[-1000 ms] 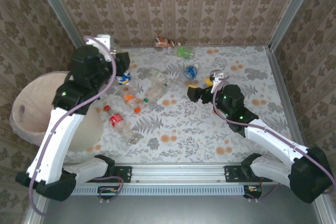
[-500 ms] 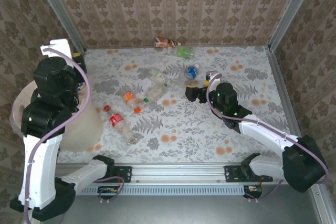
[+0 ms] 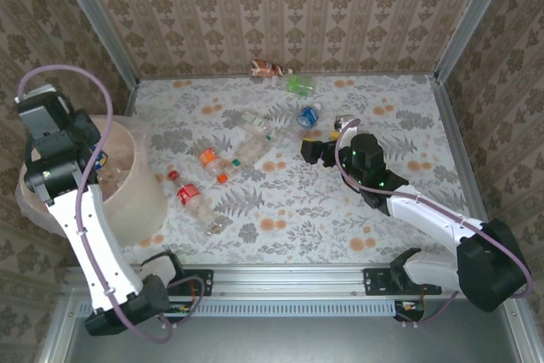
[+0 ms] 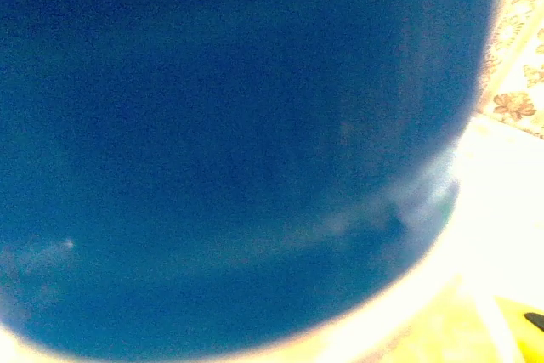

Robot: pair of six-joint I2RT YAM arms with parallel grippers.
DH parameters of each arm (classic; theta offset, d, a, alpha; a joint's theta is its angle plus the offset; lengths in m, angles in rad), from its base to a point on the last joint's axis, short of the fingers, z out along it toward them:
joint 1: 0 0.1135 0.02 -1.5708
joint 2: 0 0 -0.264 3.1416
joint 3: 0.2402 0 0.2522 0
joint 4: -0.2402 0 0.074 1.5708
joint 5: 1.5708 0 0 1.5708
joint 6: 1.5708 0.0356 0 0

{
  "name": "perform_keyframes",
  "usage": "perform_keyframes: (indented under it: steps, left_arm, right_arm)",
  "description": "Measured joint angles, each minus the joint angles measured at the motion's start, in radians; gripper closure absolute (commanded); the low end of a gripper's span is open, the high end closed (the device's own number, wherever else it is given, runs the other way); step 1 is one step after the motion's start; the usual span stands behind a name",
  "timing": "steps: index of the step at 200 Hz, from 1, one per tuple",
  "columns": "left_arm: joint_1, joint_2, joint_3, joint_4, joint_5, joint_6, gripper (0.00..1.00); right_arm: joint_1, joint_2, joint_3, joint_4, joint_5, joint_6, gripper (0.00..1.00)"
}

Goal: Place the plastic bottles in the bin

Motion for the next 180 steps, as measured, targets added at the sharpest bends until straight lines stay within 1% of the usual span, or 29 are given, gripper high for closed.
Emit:
perform_keyframes:
  steps: [18,33,43,63,76,92,136,180]
  left_arm:
    - [0.064,0.002,-0.05,0.0,0.078,-0.011,0.43]
    - [0.082,0.006,-0.098,0.002,0.115,-0.017,0.42]
    - [0.087,0.01,-0.137,0.008,0.126,-0.017,0.4]
    - [0.097,0.02,-0.196,0.014,0.14,-0.017,0.27]
    - [0.097,0.034,-0.211,0.014,0.142,-0.019,0.17]
    - [0.097,0.046,-0.211,0.016,0.145,-0.03,0.1]
    - [0.097,0.037,-0.183,0.006,0.144,-0.033,0.05]
    - [0.09,0.013,-0.156,-0.006,0.144,-0.054,0.02]
  right_arm:
    - [-0.001,0.0,0.0,0.0,0.0,0.0,0.0]
    - [-0.001,0.0,0.0,0.0,0.0,0.0,0.0]
    - [-0.001,0.0,0.0,0.0,0.0,0.0,0.0]
    - [-0.001,0.0,0.0,0.0,0.0,0.0,0.0]
    - [-0.001,0.0,0.0,0.0,0.0,0.0,0.0]
    - [-0.002,0.0,0.0,0.0,0.0,0.0,0.0]
    - [-0.003,0.0,0.0,-0.002,0.0,0.003,0.0]
    - [-0.003,0.0,0.0,-0.002,0.0,0.003,0.0]
